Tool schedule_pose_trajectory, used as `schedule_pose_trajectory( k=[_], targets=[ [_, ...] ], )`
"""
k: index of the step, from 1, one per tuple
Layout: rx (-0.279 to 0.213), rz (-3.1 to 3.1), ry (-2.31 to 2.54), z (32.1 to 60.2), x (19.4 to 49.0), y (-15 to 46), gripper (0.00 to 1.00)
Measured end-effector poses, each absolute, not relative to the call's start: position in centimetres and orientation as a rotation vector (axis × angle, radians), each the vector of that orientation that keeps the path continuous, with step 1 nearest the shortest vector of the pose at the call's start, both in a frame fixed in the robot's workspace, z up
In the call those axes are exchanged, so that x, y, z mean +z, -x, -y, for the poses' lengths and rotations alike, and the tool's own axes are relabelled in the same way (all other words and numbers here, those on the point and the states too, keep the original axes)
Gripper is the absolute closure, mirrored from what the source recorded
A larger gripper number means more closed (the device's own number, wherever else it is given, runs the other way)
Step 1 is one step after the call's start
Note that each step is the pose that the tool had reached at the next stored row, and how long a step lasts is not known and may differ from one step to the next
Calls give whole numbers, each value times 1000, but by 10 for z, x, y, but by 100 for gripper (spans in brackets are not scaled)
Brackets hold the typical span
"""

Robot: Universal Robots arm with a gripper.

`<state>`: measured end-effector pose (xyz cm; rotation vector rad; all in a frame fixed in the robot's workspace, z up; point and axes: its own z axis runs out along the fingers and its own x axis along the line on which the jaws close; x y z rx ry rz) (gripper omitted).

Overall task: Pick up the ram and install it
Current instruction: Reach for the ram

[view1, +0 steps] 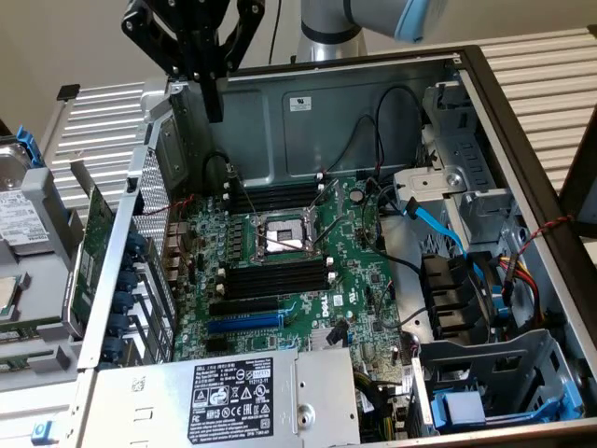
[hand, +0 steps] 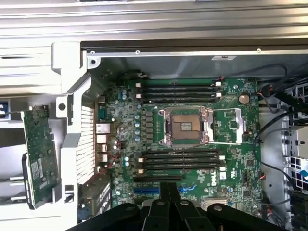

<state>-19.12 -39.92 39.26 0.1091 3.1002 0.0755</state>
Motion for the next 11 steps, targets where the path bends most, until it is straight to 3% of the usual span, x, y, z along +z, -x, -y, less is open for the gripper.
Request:
schedule_pose_trajectory(
  k=[11],
  targets=[
    [76,-3098,-109,399,393,222,89]
  ],
)
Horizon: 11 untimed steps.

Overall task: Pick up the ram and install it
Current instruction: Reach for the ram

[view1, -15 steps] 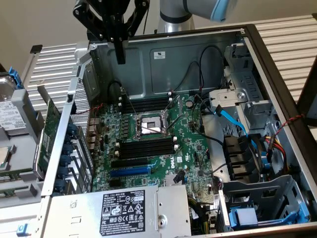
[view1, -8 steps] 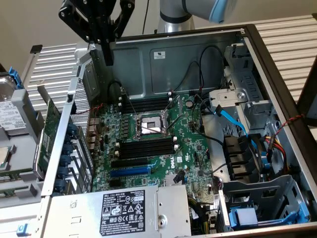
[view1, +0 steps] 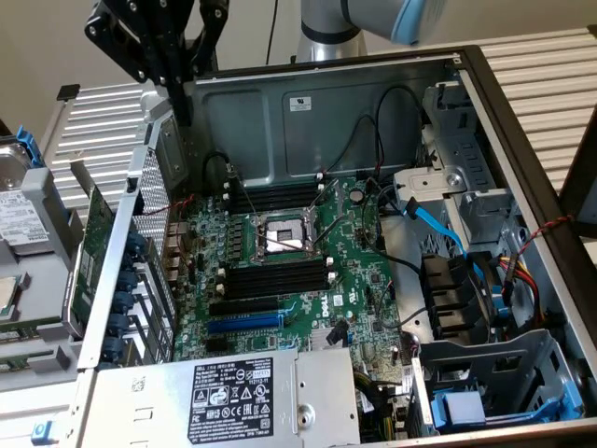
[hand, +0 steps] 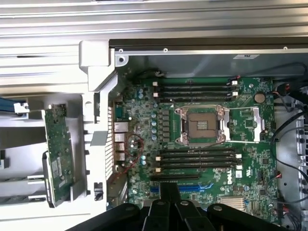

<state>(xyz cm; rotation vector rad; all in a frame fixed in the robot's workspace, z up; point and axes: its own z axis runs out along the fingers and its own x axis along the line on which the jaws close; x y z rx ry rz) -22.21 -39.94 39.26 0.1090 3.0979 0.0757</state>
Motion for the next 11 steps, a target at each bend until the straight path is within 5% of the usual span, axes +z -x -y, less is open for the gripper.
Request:
schedule_pose_trajectory(
  k=[11],
  targets=[
    [76,-3097,-109,400,393,253,89]
  ],
)
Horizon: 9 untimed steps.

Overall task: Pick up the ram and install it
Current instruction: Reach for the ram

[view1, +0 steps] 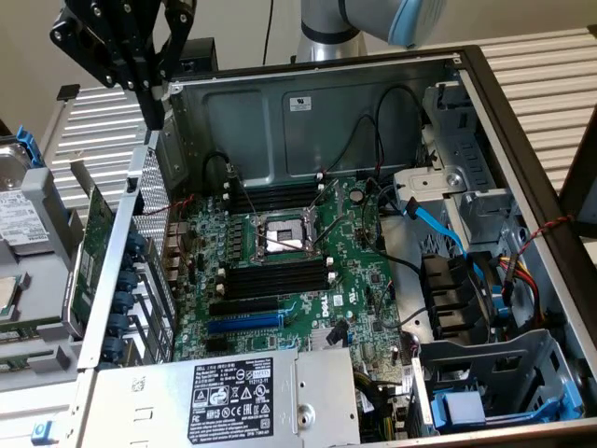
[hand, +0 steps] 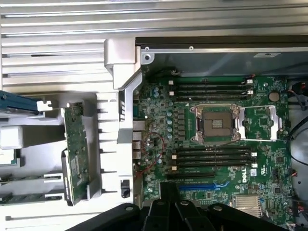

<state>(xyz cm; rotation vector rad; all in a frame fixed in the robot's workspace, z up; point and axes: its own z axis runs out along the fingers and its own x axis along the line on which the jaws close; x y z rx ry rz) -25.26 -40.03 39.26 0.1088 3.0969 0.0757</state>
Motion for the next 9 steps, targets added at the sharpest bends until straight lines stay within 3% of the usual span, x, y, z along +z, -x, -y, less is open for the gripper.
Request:
schedule_pose_trajectory(
  k=[9],
  targets=[
    [76,-3095,-109,401,393,283,89]
  ],
)
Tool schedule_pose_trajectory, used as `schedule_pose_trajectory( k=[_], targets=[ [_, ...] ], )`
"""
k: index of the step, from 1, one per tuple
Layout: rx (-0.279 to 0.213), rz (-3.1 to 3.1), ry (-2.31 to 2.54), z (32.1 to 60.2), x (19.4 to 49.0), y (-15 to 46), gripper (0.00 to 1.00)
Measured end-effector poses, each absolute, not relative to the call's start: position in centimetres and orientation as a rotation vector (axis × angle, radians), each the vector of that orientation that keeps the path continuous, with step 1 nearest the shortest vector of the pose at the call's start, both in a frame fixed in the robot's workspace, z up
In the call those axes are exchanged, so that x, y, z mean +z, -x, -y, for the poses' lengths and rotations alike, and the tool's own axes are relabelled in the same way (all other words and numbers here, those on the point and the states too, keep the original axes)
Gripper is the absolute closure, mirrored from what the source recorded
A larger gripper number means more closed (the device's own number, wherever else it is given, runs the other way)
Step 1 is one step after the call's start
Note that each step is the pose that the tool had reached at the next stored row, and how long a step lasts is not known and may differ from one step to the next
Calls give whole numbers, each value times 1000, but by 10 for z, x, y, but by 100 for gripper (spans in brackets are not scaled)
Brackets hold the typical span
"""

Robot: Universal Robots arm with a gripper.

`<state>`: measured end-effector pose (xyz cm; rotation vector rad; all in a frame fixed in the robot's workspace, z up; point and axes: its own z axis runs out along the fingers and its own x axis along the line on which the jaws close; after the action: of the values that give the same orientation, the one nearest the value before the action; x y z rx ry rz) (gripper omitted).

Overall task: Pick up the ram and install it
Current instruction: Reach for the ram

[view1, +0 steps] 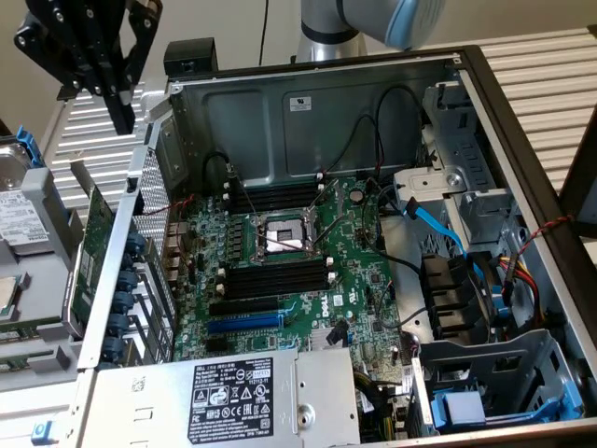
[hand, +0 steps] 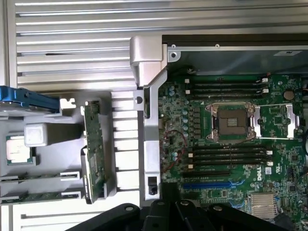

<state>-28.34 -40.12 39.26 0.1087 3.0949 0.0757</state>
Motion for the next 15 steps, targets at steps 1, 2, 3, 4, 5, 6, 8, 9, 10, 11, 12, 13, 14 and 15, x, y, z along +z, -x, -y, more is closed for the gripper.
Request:
schedule_pose_trajectory(
  k=[1,2,3,4,5,6,8,9,10,11,12,13,14,15],
  targets=[
    [76,-3095,-109,401,393,286,89],
    [76,-3095,-109,401,393,290,89],
    [76,-3095,-109,401,393,292,89],
    [76,-3095,-109,402,393,295,89],
    [76,-3095,-109,402,393,298,89],
    [76,-3095,-109,402,393,300,89],
    [76,-3095,-109,402,393,306,89],
    [76,-3095,-109,402,393,309,89],
    [76,-3095,-109,402,393,311,89],
    [76,-3095,-109,402,393,314,89],
    [76,-3095,-109,402,393,317,89],
    [76,-3095,-109,403,393,320,89],
    [76,-3095,-109,403,393,322,89],
    [76,-3095,-109,403,393,325,89]
  ],
)
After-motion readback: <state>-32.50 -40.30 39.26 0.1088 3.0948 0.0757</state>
